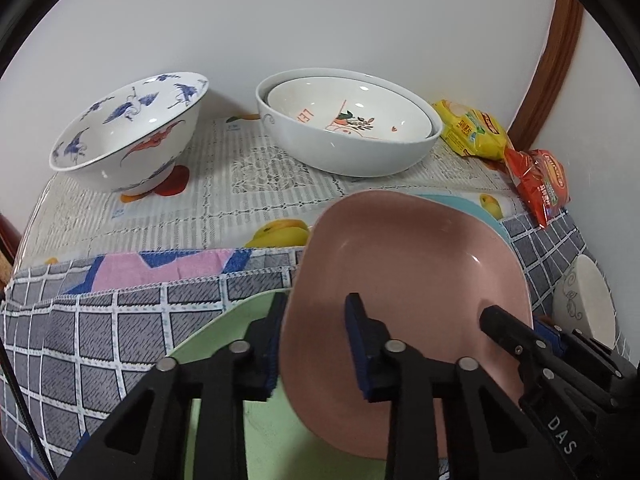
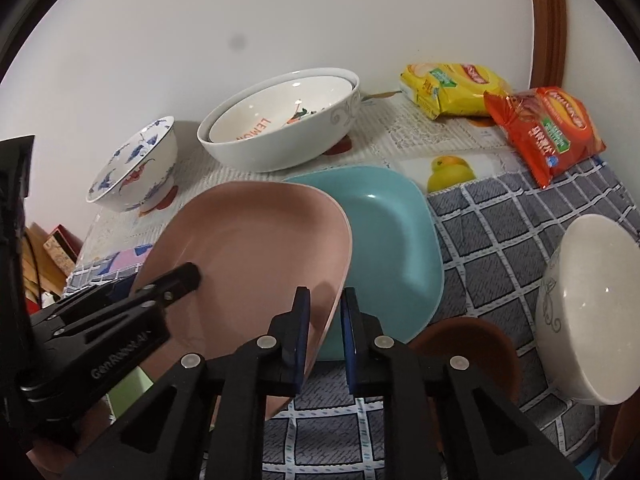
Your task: Organize plates and bowls
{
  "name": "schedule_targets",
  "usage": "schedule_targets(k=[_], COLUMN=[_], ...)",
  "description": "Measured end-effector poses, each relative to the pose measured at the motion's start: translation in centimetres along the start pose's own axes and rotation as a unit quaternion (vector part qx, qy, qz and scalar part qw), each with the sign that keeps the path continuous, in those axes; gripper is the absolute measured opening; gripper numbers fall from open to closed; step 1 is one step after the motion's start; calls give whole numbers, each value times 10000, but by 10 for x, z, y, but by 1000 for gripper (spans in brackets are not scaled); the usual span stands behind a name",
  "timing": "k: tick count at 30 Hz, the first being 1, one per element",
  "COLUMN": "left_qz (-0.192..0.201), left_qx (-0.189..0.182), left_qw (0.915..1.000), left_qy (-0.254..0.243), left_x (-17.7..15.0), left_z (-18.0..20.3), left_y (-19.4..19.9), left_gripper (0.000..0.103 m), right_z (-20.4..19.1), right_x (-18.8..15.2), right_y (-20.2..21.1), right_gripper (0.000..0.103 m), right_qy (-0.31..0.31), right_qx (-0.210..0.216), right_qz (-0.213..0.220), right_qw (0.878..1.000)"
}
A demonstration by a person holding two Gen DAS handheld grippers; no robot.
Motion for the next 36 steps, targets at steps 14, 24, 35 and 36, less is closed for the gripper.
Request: schedule_targets(k=[14,24,35,36], left_qz=[266,414,531,527], left_qx=[-18,41,34,32], left_qw=[9996,9991,9986,9986], left_qy=[46,-2,-55,-53], left_x=[-6,-14,-21,-21], left_z=[21,37,45,45], left_y=[55,91,114,115], left_gripper=[21,21,21,21], right_z=[10,13,15,15], right_x=[0,-6,-11,-11], right_y=[55,96,124,126], right_gripper=[14,14,14,14], right_qy=[-136,-163,-184,-186], right_qx=[94,131,120,123], right_qz=[285,430,573,574], right_qw=[9995,9989,9981,9981])
Point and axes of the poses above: each gripper's, at about its wrist camera, not at the fingertips, and y roughly against the way its jaws point, z to its right, x to its top, the point moved 2 cm from there along -y, roughly the way its jaws point, and after that the axes turned 10 degrees about -x, right-handed, at the moved point
